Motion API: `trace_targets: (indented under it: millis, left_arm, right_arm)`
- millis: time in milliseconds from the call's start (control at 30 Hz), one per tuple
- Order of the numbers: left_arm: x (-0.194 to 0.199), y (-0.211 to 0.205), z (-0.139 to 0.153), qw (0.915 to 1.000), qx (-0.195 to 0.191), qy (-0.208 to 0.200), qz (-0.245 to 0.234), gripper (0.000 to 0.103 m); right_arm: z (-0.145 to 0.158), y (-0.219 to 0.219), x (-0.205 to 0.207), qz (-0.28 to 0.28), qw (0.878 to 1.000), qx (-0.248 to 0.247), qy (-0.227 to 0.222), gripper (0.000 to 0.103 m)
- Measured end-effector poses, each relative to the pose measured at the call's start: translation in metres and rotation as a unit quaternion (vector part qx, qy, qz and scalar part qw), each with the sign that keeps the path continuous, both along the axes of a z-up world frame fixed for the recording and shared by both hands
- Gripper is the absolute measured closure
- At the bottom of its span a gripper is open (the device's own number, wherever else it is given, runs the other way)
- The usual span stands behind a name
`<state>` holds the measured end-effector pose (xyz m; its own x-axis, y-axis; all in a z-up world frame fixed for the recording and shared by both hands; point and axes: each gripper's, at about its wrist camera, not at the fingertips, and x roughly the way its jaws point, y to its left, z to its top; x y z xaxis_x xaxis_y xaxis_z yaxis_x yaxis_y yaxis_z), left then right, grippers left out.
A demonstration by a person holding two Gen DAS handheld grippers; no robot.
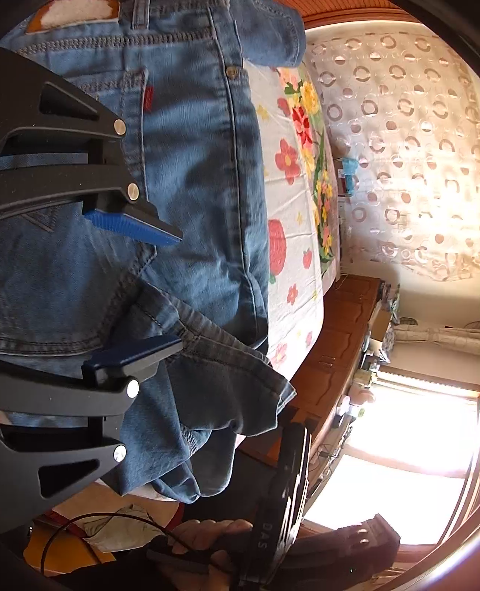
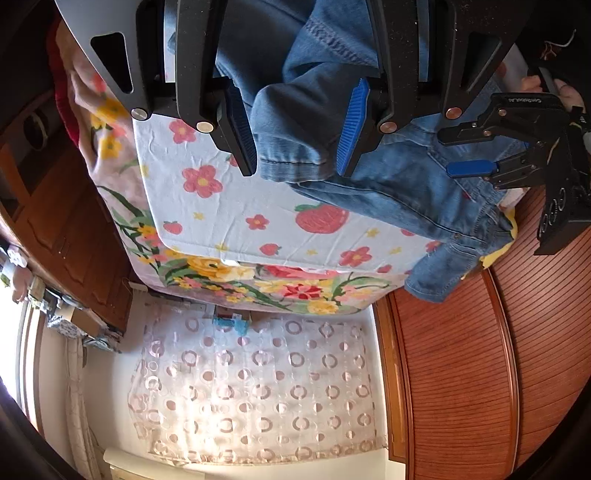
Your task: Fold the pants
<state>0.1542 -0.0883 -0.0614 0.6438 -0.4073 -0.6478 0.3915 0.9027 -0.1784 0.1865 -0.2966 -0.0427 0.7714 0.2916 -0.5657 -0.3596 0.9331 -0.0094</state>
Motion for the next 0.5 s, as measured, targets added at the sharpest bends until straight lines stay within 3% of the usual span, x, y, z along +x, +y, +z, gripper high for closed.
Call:
trace_targets:
  millis: [267,367,400,467,500]
  left_arm:
    - [0.008,-0.010,-0.024,0.9988,0.018,0.045,-0.005,0.053]
    - [0.005,-0.010,-0.027,0.9988,0.009,0.047,-0.013,0.067]
    - [0.004,-0.010,-0.027,0.9987,0.004,0.048,-0.018,0.074]
    - [0.002,-0.014,-0.025,0.9987,0.002,0.043,-0.027,0.083]
    - [-0.001,-0.016,-0.023,0.9988,0.001,0.038,-0.031,0.089]
  right_arm:
    - [-0.014,-0.006,0.025,0.001,0.998,0.001,0.056,0.056]
    - [-0.016,-0.006,0.027,0.010,0.997,0.010,0.070,0.056]
    - [-0.016,-0.006,0.027,0.013,0.997,0.010,0.073,0.064]
    - [-0.018,-0.004,0.028,0.020,0.997,0.005,0.076,0.094]
    - [-0.017,-0.003,0.027,0.020,0.997,0.002,0.074,0.094]
